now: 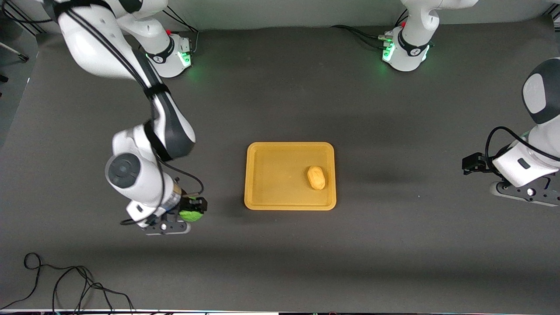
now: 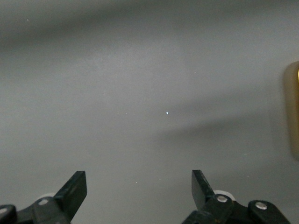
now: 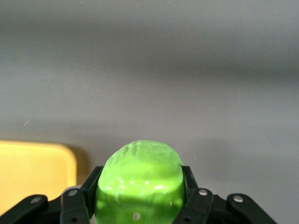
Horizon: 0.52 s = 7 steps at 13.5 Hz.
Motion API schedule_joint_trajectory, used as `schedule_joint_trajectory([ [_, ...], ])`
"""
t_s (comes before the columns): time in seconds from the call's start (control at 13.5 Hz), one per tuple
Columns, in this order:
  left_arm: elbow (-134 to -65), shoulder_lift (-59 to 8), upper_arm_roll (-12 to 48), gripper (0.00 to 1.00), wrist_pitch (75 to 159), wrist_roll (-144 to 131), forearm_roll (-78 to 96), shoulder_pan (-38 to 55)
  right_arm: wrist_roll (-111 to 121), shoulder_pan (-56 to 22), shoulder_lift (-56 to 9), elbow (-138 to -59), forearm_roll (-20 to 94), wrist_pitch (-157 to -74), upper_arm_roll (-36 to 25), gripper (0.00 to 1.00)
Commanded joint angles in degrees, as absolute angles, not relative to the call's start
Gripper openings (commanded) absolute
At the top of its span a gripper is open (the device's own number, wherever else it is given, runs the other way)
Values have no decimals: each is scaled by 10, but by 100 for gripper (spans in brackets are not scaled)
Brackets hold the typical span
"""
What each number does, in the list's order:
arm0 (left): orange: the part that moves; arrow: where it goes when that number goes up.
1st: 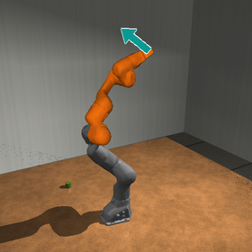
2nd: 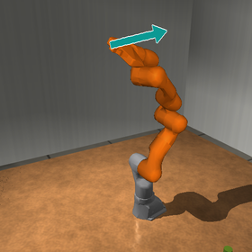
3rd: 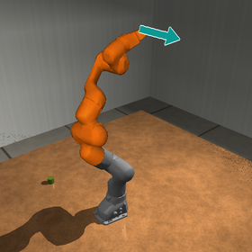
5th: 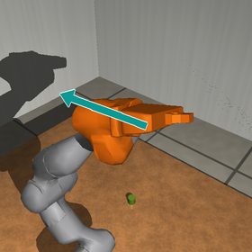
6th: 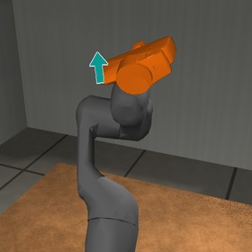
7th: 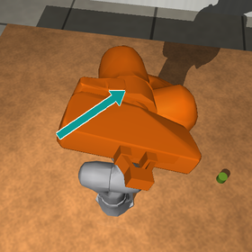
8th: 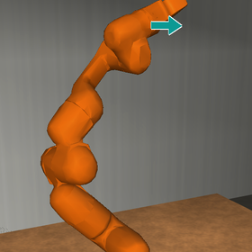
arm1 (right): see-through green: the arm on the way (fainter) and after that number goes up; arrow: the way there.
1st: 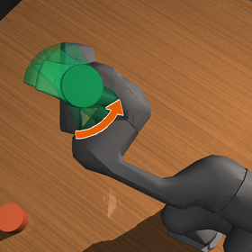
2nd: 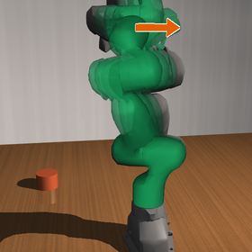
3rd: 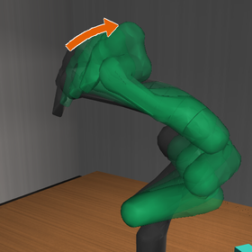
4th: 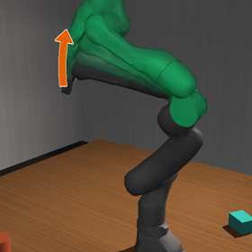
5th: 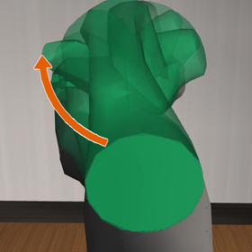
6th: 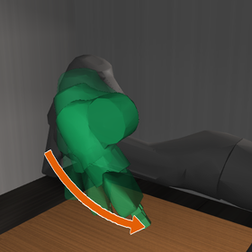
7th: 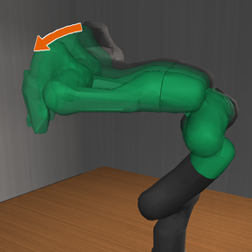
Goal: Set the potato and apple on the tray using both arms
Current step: 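Close the right gripper on the green apple while the left gripper withdraws, then lift the apple with the right gripper and carry it over the tray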
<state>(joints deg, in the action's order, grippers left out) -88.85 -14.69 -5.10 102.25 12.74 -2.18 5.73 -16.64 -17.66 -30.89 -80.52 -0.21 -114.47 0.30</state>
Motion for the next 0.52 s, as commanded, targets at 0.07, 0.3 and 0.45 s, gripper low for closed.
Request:
schedule_joint_trajectory([
  [0.07, -890, -135, -49, 100, 1023, 153, -29, 33, -179, -185, -250, -745, -2, -1001, 10, 43],
  [0.3, -889, -134, -47, 100, 1022, 140, -23, 35, -260, -258, -261, -713, -7, -982, 10, 43],
  [0.45, -889, -130, -46, 100, 1013, 136, -23, 40, -365, -318, -292, -679, -7, -983, 10, 43],
])
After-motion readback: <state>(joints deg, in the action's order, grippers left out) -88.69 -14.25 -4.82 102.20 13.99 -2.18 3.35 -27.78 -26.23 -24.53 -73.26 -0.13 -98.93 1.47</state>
